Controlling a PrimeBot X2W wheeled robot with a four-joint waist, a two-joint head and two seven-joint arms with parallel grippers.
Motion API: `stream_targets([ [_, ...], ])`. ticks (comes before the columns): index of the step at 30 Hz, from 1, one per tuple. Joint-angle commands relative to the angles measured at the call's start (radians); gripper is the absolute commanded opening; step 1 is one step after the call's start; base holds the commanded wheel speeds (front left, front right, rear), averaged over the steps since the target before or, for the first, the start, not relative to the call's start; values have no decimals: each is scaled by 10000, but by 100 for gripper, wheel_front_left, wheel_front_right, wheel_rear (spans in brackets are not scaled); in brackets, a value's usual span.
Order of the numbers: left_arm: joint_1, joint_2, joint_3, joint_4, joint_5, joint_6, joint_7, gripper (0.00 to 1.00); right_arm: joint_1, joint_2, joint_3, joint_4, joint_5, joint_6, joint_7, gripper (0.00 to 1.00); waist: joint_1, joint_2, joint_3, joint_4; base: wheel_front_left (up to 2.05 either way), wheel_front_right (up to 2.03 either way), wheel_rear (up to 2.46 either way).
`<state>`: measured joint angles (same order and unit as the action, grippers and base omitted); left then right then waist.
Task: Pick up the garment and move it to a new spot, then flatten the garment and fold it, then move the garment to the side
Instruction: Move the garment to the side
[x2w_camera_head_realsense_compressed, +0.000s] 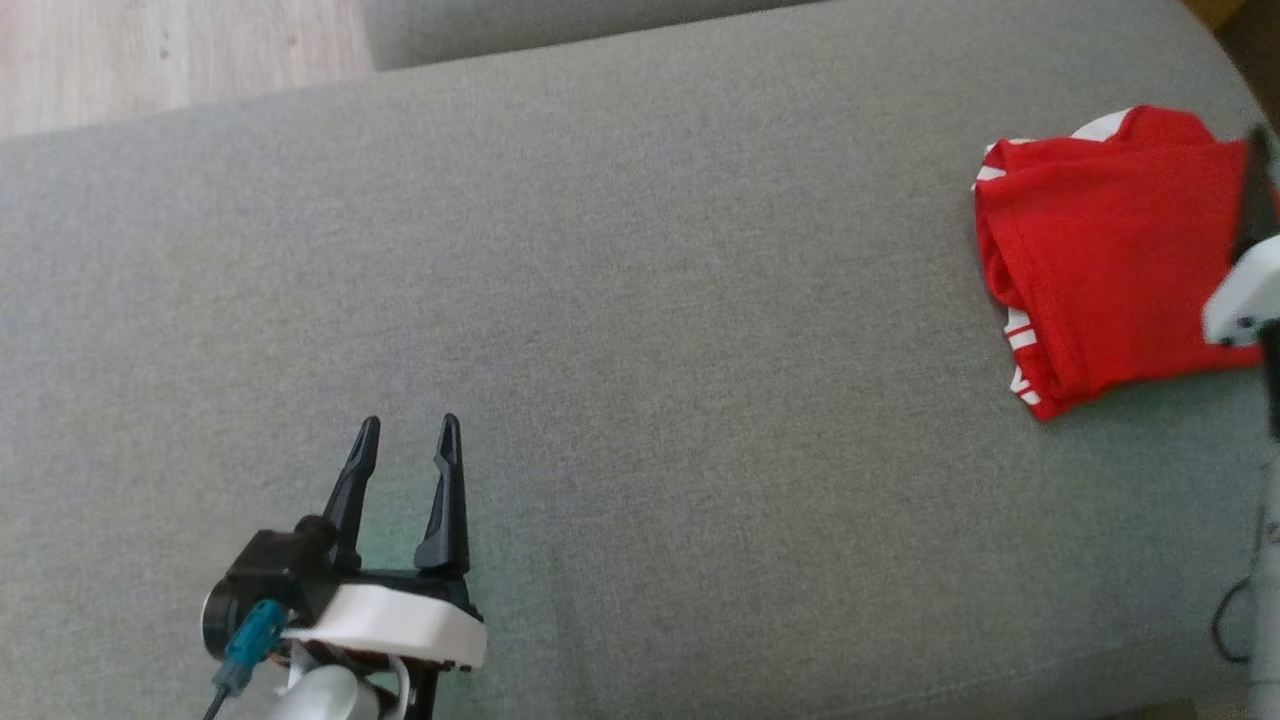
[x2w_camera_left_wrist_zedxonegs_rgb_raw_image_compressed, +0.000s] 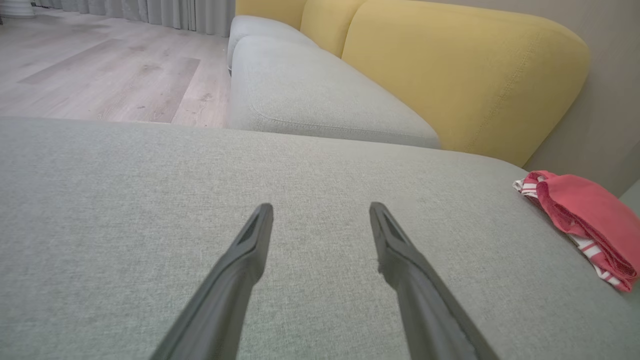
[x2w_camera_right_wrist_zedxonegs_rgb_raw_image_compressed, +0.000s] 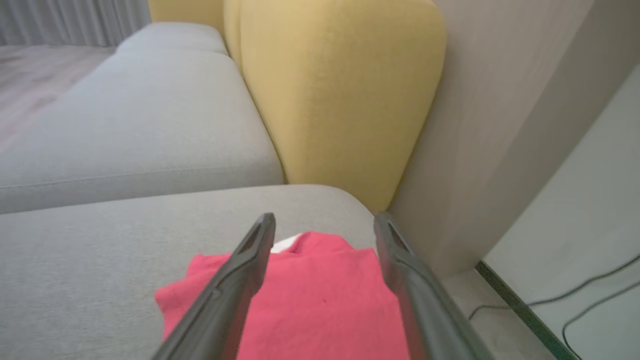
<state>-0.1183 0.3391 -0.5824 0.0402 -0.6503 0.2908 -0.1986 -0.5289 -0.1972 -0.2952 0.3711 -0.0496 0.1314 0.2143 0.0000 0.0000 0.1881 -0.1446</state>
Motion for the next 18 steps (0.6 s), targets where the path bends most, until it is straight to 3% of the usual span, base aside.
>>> stream_targets([
  [1, -160, 229, 376, -324, -53, 61, -78, 100, -141, -3, 297, -504, 71, -7, -140, 100, 0, 0, -114, -2, 0, 0, 0],
  [10, 173, 244, 721, -241, -253, 196, -286, 100, 1052, 848, 1682, -1664, 232, -7, -1124, 100, 0, 0, -933, 561, 0, 0, 0],
  [18, 912, 352, 964, -48, -470, 326, -398, 100, 3043, 1408, 2190, -2439, 346, -7, -1827, 100, 0, 0, -1736, 1421, 0, 0, 0],
])
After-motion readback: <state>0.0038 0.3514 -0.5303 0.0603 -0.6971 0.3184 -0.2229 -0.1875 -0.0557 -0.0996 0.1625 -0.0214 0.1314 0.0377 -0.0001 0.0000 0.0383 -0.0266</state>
